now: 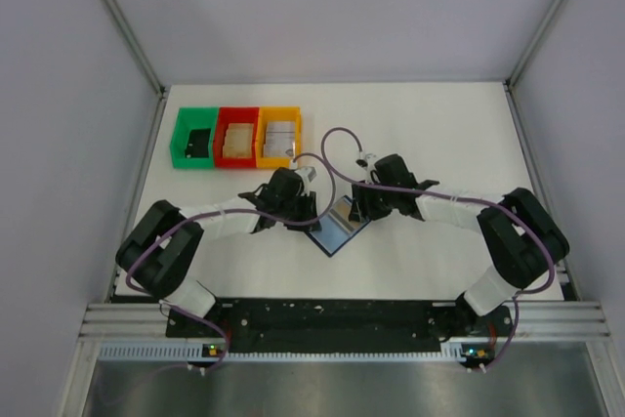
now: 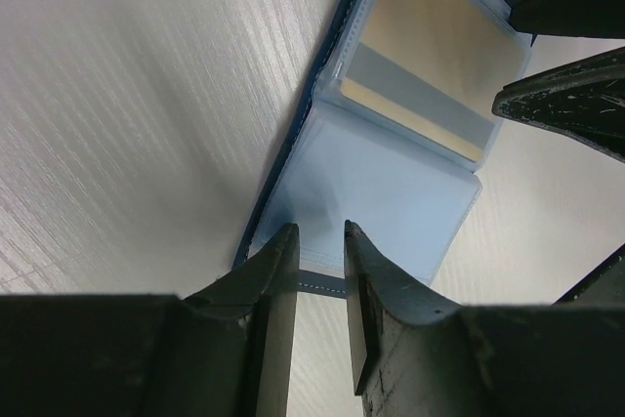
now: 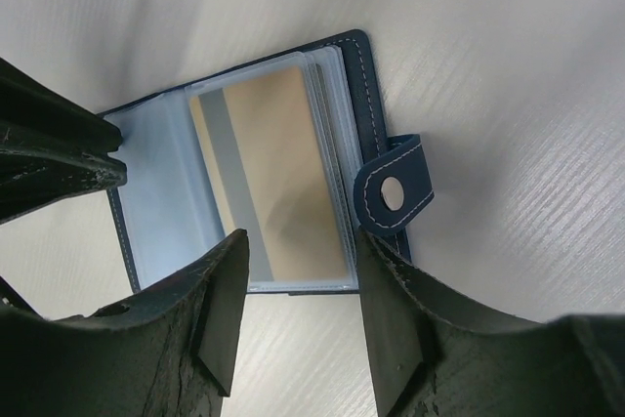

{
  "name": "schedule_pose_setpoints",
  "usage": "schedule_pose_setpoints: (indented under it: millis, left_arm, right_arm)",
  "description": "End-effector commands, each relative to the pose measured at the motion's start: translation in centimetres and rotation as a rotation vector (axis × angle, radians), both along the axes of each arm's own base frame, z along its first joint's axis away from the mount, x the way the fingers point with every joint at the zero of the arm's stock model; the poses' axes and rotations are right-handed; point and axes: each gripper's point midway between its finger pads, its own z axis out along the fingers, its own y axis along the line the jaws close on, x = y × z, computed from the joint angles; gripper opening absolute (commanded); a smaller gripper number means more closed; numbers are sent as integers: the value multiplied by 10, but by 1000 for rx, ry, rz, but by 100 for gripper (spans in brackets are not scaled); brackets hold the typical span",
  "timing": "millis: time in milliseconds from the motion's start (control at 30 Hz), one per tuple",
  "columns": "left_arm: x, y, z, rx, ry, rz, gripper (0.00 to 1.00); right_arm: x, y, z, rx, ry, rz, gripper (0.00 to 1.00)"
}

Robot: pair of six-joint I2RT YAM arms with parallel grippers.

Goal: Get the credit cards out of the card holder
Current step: Remove the credit card from the card holder.

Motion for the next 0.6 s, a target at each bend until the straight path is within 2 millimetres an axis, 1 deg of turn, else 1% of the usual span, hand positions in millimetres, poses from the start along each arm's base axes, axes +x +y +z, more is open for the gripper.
schedule_pose_setpoints:
  millis: [0, 167, 233, 300, 400, 500, 533, 567]
  left_arm:
    - [-1, -3, -1, 20, 1, -28, 30]
    - [-2, -3, 0, 22, 0, -31, 30]
    - [-3, -4, 0, 21, -1, -36, 30]
    - [-3, -5, 1, 21, -5, -36, 30]
    - [-3, -6, 1, 20, -4, -38, 30]
    - [-3, -6, 2, 21, -8, -36, 30]
    - [-2, -6, 3, 21, -13, -34, 29]
    - [-2, -6, 4, 20, -14, -32, 29]
  right_arm:
    - [3, 12, 8, 35, -27, 29, 47]
    - [-6, 24, 18, 93, -6, 81, 42]
    - [-8, 28, 24, 119, 0, 92, 36]
    - [-10, 31, 31, 148, -4, 103, 33]
    - [-13, 36, 39, 184, 0, 118, 30]
    - [-20, 40, 49, 225, 13, 137, 26]
    - [-18, 45, 57, 257, -9, 149, 25]
    - [-20, 47, 61, 275, -9, 160, 25]
